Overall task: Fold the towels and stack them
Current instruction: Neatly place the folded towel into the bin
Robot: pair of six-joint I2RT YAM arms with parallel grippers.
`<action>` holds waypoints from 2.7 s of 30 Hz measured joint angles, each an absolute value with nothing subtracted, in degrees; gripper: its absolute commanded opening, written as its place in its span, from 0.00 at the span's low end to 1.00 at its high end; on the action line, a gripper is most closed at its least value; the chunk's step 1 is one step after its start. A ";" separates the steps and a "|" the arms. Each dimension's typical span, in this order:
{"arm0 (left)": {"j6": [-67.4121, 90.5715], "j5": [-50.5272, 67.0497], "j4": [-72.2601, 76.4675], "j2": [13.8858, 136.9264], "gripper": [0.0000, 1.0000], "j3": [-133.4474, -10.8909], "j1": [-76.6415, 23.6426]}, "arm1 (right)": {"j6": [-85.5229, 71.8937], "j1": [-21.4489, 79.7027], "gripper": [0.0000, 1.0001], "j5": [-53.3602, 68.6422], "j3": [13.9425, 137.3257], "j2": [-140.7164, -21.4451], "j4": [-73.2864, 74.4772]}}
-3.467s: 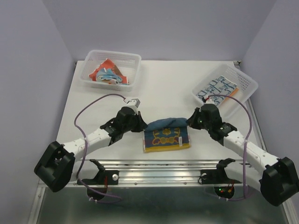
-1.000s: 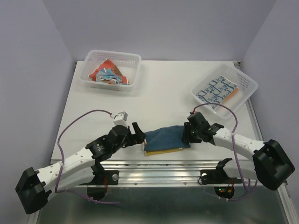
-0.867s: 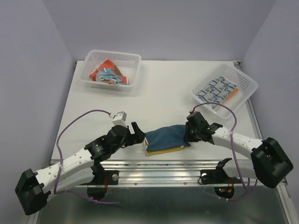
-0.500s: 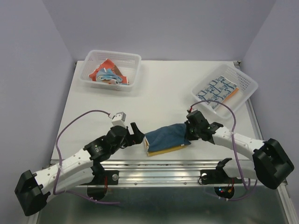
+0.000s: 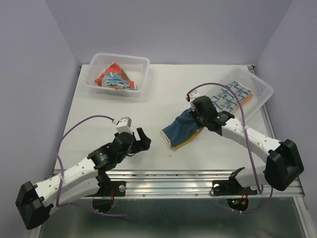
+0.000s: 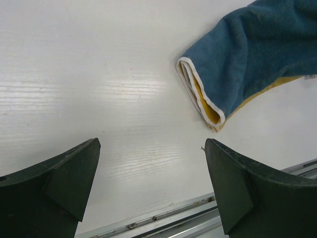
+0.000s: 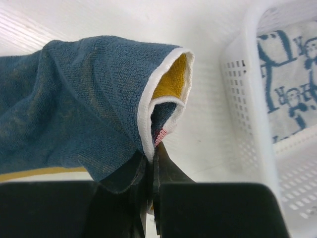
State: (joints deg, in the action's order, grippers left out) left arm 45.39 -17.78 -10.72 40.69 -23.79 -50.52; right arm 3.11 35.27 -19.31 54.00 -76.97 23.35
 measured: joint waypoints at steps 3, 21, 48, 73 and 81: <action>45.06 -18.52 -10.87 41.65 0.99 -25.10 -50.52 | 10.46 33.76 0.02 -19.75 55.46 -76.97 26.04; 45.54 -25.26 -16.36 45.63 0.99 -31.99 -50.50 | 45.87 13.21 0.01 -10.41 69.76 -76.49 31.88; 50.50 -37.52 -24.56 46.04 0.99 -36.18 -47.64 | 54.63 -0.19 0.01 -9.78 72.51 -87.59 11.75; 46.52 -33.87 -21.28 53.58 0.99 -37.39 -39.31 | 51.55 -5.13 0.83 -10.57 72.18 -97.78 0.78; 43.88 -32.60 -19.11 55.00 0.99 -39.70 -37.19 | 47.90 -5.21 1.00 -11.14 73.73 -98.15 1.30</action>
State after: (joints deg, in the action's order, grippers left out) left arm 43.88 -32.60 -19.11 55.00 -39.70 -37.19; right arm 47.90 -5.21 -11.14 73.73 -98.15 1.30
